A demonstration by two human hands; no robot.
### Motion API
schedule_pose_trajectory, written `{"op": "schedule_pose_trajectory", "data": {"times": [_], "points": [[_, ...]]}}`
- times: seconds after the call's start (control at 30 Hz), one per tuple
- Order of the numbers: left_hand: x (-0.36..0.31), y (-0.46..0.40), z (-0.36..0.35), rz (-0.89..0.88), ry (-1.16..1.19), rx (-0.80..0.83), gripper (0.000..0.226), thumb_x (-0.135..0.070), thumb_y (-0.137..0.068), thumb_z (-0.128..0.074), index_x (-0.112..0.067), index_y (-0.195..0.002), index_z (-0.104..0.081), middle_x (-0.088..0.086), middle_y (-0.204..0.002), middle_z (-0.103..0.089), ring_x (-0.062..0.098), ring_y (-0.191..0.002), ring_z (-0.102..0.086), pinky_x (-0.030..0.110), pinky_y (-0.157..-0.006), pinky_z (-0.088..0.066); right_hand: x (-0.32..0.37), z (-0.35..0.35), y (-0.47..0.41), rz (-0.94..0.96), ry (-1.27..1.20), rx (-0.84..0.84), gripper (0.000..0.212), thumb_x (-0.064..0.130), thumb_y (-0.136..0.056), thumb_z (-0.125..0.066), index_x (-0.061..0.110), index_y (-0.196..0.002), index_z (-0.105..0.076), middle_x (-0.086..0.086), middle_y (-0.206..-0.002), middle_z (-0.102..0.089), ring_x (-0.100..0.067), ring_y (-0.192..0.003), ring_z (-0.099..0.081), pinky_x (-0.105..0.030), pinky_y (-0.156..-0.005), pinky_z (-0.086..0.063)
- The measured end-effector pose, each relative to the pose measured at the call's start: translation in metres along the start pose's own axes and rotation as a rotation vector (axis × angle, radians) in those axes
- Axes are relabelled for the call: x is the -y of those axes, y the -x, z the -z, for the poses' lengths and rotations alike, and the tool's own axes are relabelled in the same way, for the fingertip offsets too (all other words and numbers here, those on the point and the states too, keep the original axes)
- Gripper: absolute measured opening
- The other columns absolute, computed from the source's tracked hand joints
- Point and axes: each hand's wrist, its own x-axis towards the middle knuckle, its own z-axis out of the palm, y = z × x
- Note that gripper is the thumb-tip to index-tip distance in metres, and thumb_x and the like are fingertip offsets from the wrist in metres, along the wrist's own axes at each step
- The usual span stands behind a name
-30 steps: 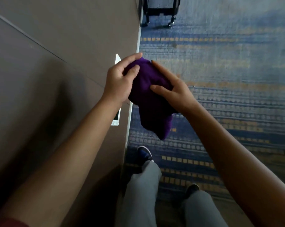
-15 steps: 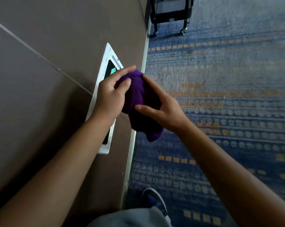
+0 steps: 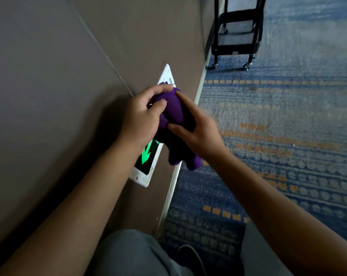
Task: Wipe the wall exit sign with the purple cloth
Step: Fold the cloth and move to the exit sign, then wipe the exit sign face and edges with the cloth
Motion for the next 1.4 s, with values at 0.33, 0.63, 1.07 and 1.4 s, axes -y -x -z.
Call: {"op": "schedule_pose_trajectory", "data": {"times": [0.33, 0.63, 1.07, 1.4], "points": [[-0.005, 0.029, 0.038, -0.221, -0.728, 0.13, 0.048, -0.021, -0.097, -0.063, -0.032, -0.143, -0.059, -0.009, -0.109, -0.073, 0.014, -0.103, -0.069, 0.026, -0.098, -0.052, -0.015, -0.023, 0.032, -0.052, -0.2, 0.009, 0.07, 0.032, -0.088, -0.078, 0.038, -0.151, -0.047, 0.017, -0.137, -0.064, 0.006, -0.121, -0.062, -0.021, -0.104, -0.051], [-0.024, 0.019, 0.054, -0.662, -1.284, 0.038, 0.032, -0.009, -0.093, -0.056, -0.014, -0.117, -0.077, 0.01, -0.13, -0.07, 0.037, -0.134, -0.055, 0.05, -0.112, -0.04, -0.033, -0.041, 0.03, -0.25, -0.385, -0.106, 0.063, 0.029, -0.089, -0.078, 0.039, -0.145, -0.053, 0.016, -0.133, -0.066, -0.001, -0.119, -0.064, -0.038, -0.105, -0.055], [-0.055, -0.057, 0.059, -0.54, -2.075, 0.275, 0.061, -0.054, -0.099, -0.051, -0.027, -0.153, -0.045, 0.011, -0.17, -0.025, 0.04, -0.159, -0.007, 0.065, -0.126, -0.008, -0.055, -0.064, -0.012, -0.24, -0.493, -0.059, 0.061, 0.038, -0.097, -0.066, 0.05, -0.15, -0.04, 0.021, -0.142, -0.059, 0.005, -0.123, -0.059, -0.013, -0.099, -0.049], [-0.059, -0.06, 0.052, -0.434, -2.187, 0.24, 0.065, -0.061, -0.103, -0.024, -0.028, -0.157, -0.036, 0.01, -0.169, -0.026, 0.038, -0.159, -0.007, 0.063, -0.126, -0.001, -0.047, -0.091, -0.023, -0.221, -0.395, -0.091, 0.074, 0.056, -0.093, -0.063, 0.047, -0.156, -0.026, 0.011, -0.151, -0.054, -0.007, -0.13, -0.055, -0.027, -0.105, -0.047]]}}
